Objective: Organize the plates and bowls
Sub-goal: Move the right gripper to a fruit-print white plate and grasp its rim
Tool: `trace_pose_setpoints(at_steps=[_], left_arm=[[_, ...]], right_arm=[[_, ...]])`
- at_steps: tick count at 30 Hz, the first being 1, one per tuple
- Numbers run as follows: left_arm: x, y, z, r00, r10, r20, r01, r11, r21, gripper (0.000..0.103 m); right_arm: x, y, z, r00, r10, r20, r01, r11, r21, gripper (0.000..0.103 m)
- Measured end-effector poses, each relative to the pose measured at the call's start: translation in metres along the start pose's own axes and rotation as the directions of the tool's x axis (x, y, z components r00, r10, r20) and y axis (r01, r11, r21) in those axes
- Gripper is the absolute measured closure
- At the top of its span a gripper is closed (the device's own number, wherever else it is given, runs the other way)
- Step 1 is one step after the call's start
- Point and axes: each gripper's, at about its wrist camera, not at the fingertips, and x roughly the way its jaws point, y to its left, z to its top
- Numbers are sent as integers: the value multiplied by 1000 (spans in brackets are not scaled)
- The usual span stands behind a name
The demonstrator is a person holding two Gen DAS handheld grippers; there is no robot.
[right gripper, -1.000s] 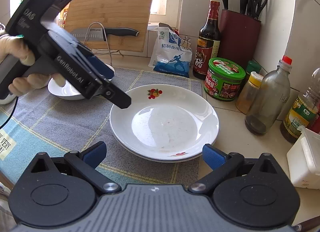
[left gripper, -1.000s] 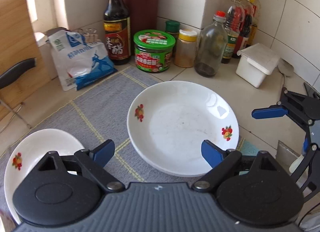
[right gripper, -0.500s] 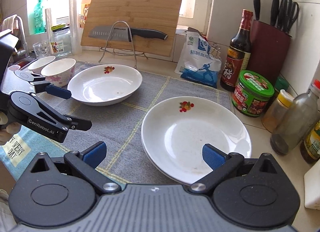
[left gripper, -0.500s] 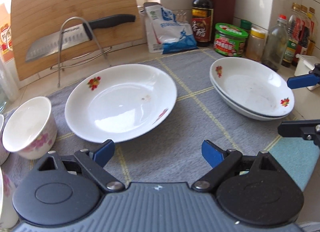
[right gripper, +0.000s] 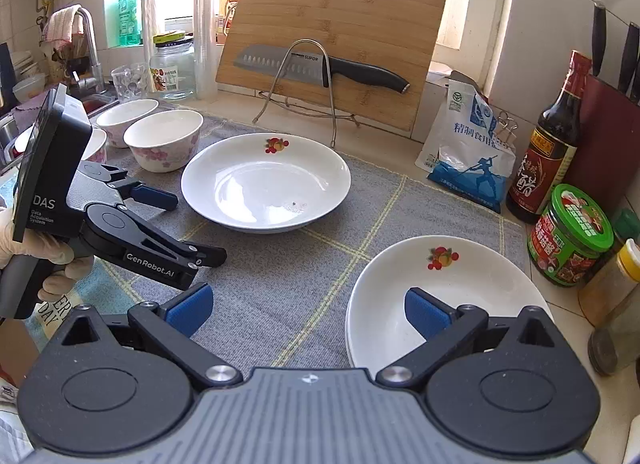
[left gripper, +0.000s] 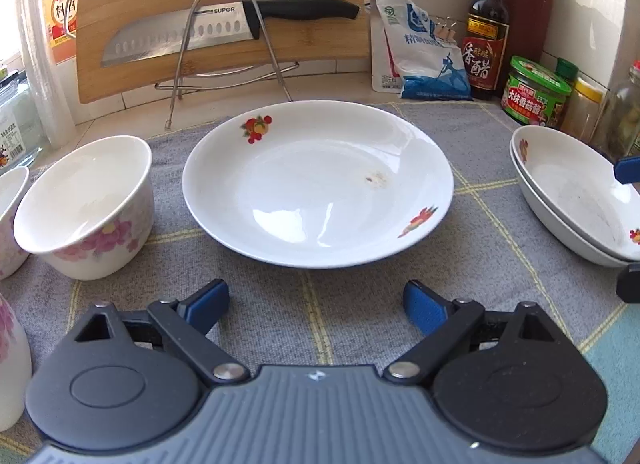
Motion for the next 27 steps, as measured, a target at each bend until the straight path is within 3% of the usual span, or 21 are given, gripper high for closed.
trace_pose_setpoints(at_steps=[4, 11, 27], left_arm=[[7, -3, 2, 1000, 1, 6, -1, 1000, 11, 1], [11, -2, 4, 1000, -18, 25, 17, 999, 30, 0], [13, -7, 5, 999, 9, 47, -9, 1000, 5, 0]], right_arm=[[10, -7, 14, 999, 50, -12, -50, 998, -48, 0], [40, -17, 49, 991, 119, -55, -124, 986, -114, 0], [143, -40, 119, 946, 251, -206, -270, 960, -72, 0]])
